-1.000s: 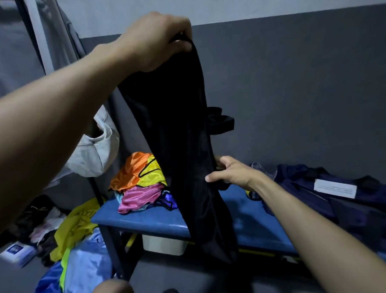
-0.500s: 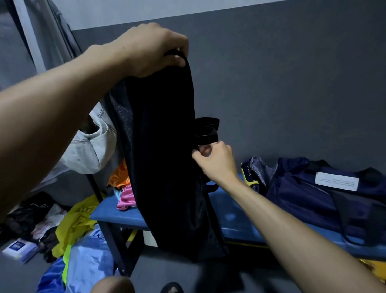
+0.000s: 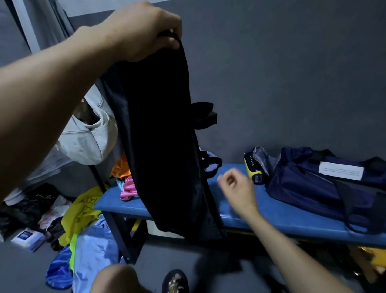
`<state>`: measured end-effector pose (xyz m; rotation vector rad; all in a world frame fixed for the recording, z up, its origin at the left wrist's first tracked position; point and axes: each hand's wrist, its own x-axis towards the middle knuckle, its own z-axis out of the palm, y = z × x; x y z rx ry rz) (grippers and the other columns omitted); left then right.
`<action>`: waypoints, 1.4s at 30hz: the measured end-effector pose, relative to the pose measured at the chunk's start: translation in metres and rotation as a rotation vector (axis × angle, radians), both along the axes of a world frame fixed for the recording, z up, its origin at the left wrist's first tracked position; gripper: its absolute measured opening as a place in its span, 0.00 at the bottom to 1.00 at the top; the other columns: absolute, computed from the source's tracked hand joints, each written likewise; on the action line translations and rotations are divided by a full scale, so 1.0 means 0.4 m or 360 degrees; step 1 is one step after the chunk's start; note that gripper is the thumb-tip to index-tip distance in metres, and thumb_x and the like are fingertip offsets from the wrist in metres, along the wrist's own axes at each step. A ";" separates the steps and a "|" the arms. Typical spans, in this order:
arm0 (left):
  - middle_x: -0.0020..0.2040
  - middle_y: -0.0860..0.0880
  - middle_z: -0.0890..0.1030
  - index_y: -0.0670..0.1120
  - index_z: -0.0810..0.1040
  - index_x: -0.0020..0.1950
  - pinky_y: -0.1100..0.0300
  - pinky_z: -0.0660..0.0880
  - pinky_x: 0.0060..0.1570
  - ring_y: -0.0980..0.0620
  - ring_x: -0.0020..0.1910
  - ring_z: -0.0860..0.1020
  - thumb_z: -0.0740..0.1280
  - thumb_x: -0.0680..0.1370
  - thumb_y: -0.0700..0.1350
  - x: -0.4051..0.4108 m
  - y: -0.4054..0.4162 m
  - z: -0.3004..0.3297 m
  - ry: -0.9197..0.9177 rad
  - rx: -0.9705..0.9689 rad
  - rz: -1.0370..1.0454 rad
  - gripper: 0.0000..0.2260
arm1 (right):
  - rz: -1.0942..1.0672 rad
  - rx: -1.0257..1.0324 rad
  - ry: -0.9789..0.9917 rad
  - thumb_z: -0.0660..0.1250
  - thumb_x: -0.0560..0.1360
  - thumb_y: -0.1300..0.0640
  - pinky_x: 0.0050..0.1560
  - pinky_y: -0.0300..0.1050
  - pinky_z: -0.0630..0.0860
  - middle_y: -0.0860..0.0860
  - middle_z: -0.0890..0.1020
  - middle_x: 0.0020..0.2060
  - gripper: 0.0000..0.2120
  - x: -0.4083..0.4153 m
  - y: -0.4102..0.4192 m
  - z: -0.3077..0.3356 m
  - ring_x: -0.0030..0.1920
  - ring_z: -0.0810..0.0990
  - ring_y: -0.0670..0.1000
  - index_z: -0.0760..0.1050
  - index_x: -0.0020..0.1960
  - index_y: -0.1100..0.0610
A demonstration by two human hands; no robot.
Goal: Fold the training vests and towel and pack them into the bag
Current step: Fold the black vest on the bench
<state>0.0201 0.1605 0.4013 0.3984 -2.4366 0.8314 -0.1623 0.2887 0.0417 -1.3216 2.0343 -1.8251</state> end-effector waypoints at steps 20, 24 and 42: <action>0.56 0.37 0.82 0.50 0.77 0.62 0.38 0.75 0.51 0.31 0.56 0.78 0.65 0.83 0.54 0.027 -0.084 -0.039 0.0185 0.0063 0.0238 0.11 | 0.0212 0.0432 -0.0492 0.72 0.78 0.65 0.51 0.48 0.80 0.53 0.88 0.41 0.04 -0.048 0.043 -0.378 0.46 0.86 0.54 0.84 0.46 0.60; 0.57 0.36 0.81 0.50 0.78 0.62 0.39 0.73 0.51 0.31 0.57 0.77 0.65 0.83 0.53 0.028 -0.091 -0.052 0.0225 0.0119 0.0260 0.11 | 0.0215 0.0366 -0.0620 0.72 0.77 0.68 0.47 0.40 0.78 0.51 0.87 0.39 0.06 -0.078 0.091 -0.367 0.41 0.84 0.47 0.85 0.45 0.59; 0.57 0.41 0.82 0.48 0.78 0.61 0.43 0.75 0.52 0.35 0.57 0.78 0.65 0.83 0.51 -0.013 -0.027 -0.006 0.0023 0.0043 -0.0019 0.10 | -0.0173 0.0648 0.0331 0.72 0.78 0.51 0.48 0.48 0.76 0.51 0.83 0.49 0.12 0.096 -0.004 -0.232 0.49 0.81 0.54 0.77 0.56 0.57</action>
